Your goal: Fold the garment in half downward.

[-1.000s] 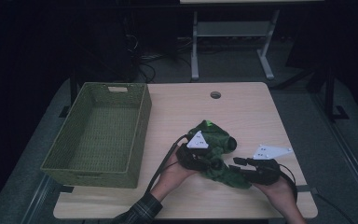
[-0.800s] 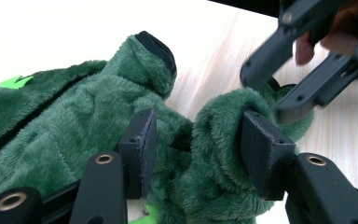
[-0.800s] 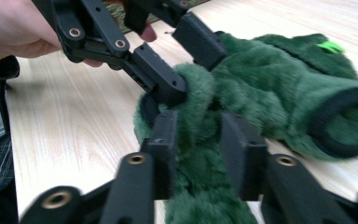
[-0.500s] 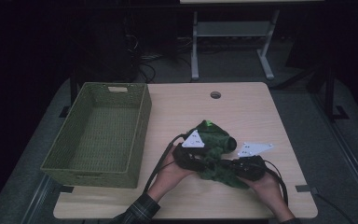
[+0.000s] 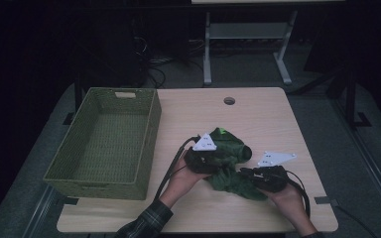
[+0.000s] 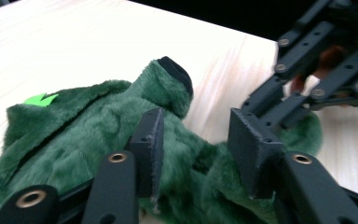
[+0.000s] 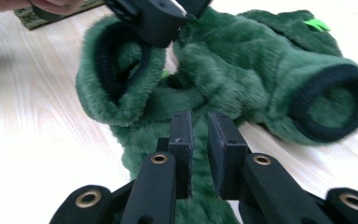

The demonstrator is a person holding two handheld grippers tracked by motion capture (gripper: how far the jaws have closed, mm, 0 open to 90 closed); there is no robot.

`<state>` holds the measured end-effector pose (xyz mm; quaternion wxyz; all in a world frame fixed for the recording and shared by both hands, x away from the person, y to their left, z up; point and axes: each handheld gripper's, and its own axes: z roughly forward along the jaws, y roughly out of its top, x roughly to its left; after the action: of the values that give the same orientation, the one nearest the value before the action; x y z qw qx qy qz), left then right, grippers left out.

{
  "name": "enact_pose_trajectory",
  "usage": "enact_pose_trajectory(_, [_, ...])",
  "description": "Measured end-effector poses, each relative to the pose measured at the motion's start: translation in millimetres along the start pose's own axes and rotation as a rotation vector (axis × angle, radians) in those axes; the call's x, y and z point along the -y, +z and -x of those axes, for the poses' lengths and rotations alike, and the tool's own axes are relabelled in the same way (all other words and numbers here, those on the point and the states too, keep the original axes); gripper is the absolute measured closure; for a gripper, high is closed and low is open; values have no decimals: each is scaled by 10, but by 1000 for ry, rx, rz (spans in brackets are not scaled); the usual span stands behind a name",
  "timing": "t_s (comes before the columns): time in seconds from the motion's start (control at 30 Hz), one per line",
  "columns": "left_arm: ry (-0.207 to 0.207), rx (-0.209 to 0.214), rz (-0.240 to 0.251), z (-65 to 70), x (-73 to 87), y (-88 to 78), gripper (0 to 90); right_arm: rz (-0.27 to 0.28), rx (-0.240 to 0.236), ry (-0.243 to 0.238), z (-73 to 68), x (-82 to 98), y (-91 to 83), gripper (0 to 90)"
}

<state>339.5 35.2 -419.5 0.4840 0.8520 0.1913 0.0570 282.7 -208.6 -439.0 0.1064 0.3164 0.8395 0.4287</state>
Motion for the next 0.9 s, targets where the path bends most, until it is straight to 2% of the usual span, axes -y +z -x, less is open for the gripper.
enact_pose_trajectory(0.13, [3,20,25,20,-60,-30,731,-2,24,22,52,85,-61,790])
enact_pose_trajectory(0.27, [24,42,41,93,-101,-202,894,-5,39,37,124,171,-133,789])
enact_pose_trajectory(0.43, [50,72,31,265,-44,-339,895,1,63,71,182,231,-226,786])
enact_pose_trajectory(0.53, [36,76,15,310,42,-294,895,-4,70,77,199,251,-240,786])
enact_pose_trajectory(0.8, [9,75,-77,212,250,52,895,-18,76,76,208,274,-218,779])
enact_pose_trajectory(0.9, [29,52,-128,218,308,152,895,-23,78,78,217,281,-216,778])
